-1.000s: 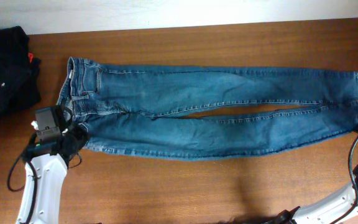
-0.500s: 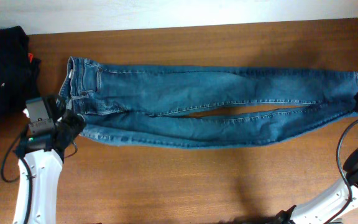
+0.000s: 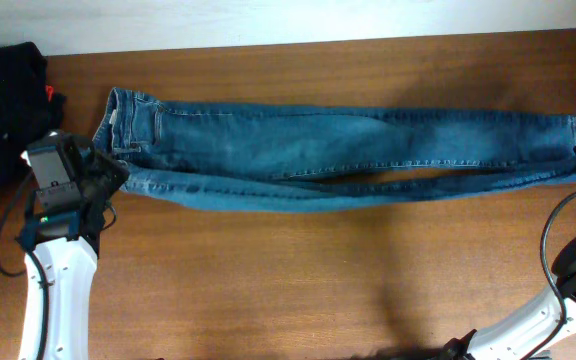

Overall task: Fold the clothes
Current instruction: 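Lift the lower edge with both grippers and fold it up over the upper half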

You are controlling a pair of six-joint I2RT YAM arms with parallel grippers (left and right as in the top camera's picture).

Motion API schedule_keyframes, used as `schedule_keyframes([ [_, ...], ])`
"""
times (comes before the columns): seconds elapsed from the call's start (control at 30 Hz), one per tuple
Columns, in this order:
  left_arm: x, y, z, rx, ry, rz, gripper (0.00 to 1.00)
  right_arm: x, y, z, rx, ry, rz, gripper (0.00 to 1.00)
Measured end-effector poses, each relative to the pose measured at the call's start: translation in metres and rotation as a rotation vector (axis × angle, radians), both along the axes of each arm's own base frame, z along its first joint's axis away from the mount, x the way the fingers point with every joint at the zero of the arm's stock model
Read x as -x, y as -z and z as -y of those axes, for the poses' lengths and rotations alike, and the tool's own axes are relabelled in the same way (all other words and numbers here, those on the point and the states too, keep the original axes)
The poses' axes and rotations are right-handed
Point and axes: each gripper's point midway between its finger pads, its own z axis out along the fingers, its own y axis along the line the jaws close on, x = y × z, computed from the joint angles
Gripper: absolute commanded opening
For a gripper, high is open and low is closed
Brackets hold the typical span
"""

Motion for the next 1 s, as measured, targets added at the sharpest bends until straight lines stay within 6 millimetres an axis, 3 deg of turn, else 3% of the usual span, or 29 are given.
schedule_keyframes([
  [0.17,-0.013,-0.005,-0.001,-0.009,0.005,0.048,0.00,-0.003,-0.001,0.003,0.004,0.026,0.014,0.04],
  [0.53,-0.047,0.013,-0.006,-0.012,0.014,0.090,0.01,-0.016,-0.006,0.008,0.027,0.041,0.069,0.04],
  [1.0,-0.071,-0.015,-0.009,-0.044,0.021,0.240,0.00,-0.066,-0.019,-0.003,0.170,-0.024,0.135,0.04],
])
